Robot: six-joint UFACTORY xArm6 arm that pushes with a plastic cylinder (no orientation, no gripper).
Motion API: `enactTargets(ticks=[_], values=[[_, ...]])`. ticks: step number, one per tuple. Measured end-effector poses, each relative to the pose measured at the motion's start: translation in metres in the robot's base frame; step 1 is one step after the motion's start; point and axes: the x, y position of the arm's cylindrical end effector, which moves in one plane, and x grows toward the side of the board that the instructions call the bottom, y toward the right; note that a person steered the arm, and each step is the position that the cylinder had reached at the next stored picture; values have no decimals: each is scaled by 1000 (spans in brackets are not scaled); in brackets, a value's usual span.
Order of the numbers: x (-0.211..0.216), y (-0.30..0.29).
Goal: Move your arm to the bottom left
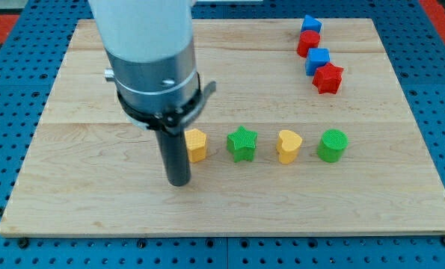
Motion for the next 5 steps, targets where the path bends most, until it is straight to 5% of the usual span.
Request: enactTargets(ticks=[4, 5], values=[[17, 59], [42, 142]])
